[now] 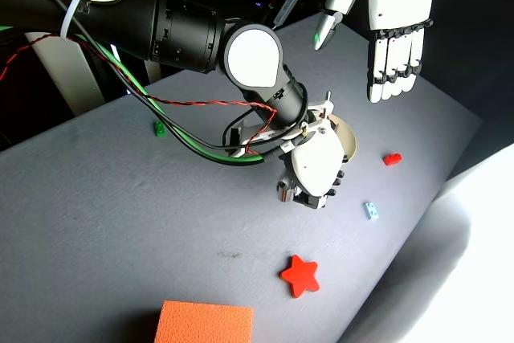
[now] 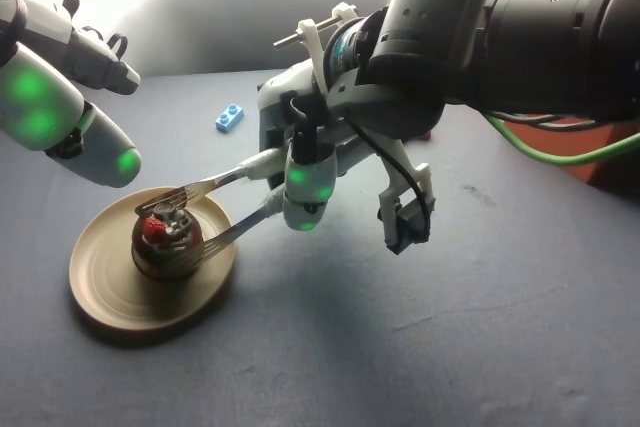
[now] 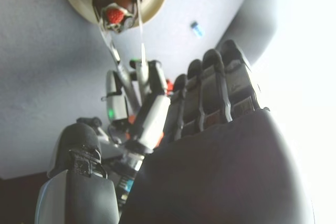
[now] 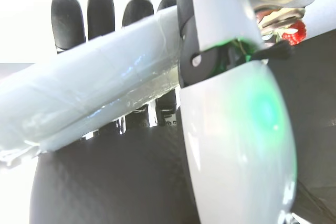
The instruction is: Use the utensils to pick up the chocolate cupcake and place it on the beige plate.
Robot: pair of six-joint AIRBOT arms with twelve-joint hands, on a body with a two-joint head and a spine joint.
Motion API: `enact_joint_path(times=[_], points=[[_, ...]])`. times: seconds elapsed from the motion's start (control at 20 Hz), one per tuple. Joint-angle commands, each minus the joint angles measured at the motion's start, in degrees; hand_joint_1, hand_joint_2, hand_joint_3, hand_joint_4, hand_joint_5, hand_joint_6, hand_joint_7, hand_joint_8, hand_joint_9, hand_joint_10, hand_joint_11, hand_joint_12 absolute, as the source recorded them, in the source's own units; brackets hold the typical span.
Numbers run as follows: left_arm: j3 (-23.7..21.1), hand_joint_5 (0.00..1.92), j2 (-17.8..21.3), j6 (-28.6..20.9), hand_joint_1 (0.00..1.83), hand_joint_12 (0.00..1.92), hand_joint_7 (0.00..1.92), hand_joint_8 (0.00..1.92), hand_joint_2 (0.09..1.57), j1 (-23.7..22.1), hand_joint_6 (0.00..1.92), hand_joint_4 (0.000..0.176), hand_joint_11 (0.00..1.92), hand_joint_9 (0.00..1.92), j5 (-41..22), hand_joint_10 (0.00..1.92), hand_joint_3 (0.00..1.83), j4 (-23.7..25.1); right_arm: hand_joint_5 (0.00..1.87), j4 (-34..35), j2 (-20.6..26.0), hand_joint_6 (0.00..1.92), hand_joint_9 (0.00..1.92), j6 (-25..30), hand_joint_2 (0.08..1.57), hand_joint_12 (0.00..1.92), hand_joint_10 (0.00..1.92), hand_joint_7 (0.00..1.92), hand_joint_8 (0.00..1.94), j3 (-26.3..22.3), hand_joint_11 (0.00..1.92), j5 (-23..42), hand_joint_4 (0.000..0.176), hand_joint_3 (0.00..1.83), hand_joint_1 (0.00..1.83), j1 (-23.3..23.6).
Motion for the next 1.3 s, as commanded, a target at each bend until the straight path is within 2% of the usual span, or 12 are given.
enact_joint_path(times=[0.0,0.05,0.1,0.35,0.4,0.45,0.5,0.6,0.85,1.0,1.25], points=[[-0.06,0.03,0.04,0.07,0.17,0.12,0.07,0.0,1.12,-0.75,0.0,0.0,0.0,0.07,-3.21,0.0,0.0,1.49,0.78,-1.15,0.32,1.18,0.64,0.26,1.19,1.26,1.0,0.84,1.23,0.04,0.57,3.7,0.0,0.0,1.18,0.18],[-0.04,0.03,0.04,0.07,0.17,0.12,0.07,0.0,1.12,-0.76,0.0,0.0,0.0,0.07,-3.21,0.0,0.0,1.49,0.78,-1.15,0.33,1.18,0.64,0.17,1.19,1.26,1.0,0.84,1.23,0.04,0.57,3.71,0.0,0.0,1.18,0.17],[-0.04,0.03,0.04,0.07,0.17,0.12,0.06,0.0,1.11,-0.76,0.0,0.0,0.0,0.06,-3.21,0.0,0.0,1.49,0.82,-1.15,0.32,1.22,0.6,0.15,1.19,1.26,1.02,0.65,0.87,0.03,0.55,3.71,0.0,0.0,1.13,0.17],[-0.04,0.04,0.04,0.07,0.2,0.1,0.07,0.0,1.11,-0.76,0.0,0.0,0.0,0.07,-3.21,0.0,0.0,1.49,0.8,-1.15,0.33,1.25,0.62,0.14,1.2,1.23,0.98,0.67,0.8,-0.13,0.53,3.74,0.0,0.0,1.12,0.04],[-0.04,0.05,0.04,0.07,0.2,0.16,0.08,0.0,1.11,-0.76,0.0,0.0,0.0,0.08,-3.21,0.0,0.0,1.49,0.66,-1.15,0.35,0.59,0.6,0.14,1.09,1.25,0.96,0.67,0.74,-0.14,0.51,3.74,0.0,0.0,1.15,0.03],[-0.03,0.04,0.04,0.06,0.19,0.16,0.07,0.0,1.11,-0.76,0.0,0.0,0.0,0.07,-3.21,0.0,0.0,1.49,0.67,-1.15,0.35,0.51,0.57,0.15,1.09,1.29,1.01,0.65,0.76,-0.14,0.49,3.74,0.0,0.0,1.14,0.05],[-0.03,0.04,0.04,0.06,0.19,0.16,0.07,0.0,1.11,-0.76,0.0,0.0,0.0,0.07,-3.21,0.0,0.0,1.49,0.67,-1.15,0.35,0.51,0.57,0.15,1.09,1.29,1.01,0.65,0.76,-0.14,0.49,3.74,0.0,0.0,1.14,0.06],[-0.03,0.04,0.05,0.06,0.19,0.17,0.08,0.0,1.12,-0.76,0.0,0.0,0.0,0.08,-3.21,0.0,0.0,1.49,0.73,-1.14,0.34,0.34,0.55,0.15,1.07,1.33,1.01,0.65,0.74,-0.16,0.48,3.73,0.0,0.0,1.17,0.15],[0.0,0.04,0.08,0.06,0.19,0.18,0.09,0.0,1.11,-0.76,0.0,0.0,0.0,0.08,-3.21,0.0,0.0,1.49,0.72,-1.14,0.45,0.31,0.53,0.13,1.09,1.34,1.01,0.63,0.74,-0.24,0.45,3.71,0.0,0.0,1.15,0.24],[0.08,0.04,0.12,0.04,0.2,0.14,0.08,0.01,1.11,-0.76,0.01,0.0,0.0,0.08,-3.21,0.0,0.0,1.49,0.77,-1.13,0.53,0.23,0.58,0.14,1.08,1.23,0.94,0.68,0.66,-0.23,0.5,3.82,0.0,0.0,1.15,0.87],[0.29,0.04,0.18,0.02,0.19,0.12,0.08,0.0,1.11,-0.76,0.0,0.0,0.0,0.08,-3.21,0.0,0.0,1.48,0.79,-0.48,0.61,0.18,0.58,0.06,1.07,1.22,0.95,0.66,0.67,-0.33,0.5,3.86,0.0,0.0,1.16,2.06]])
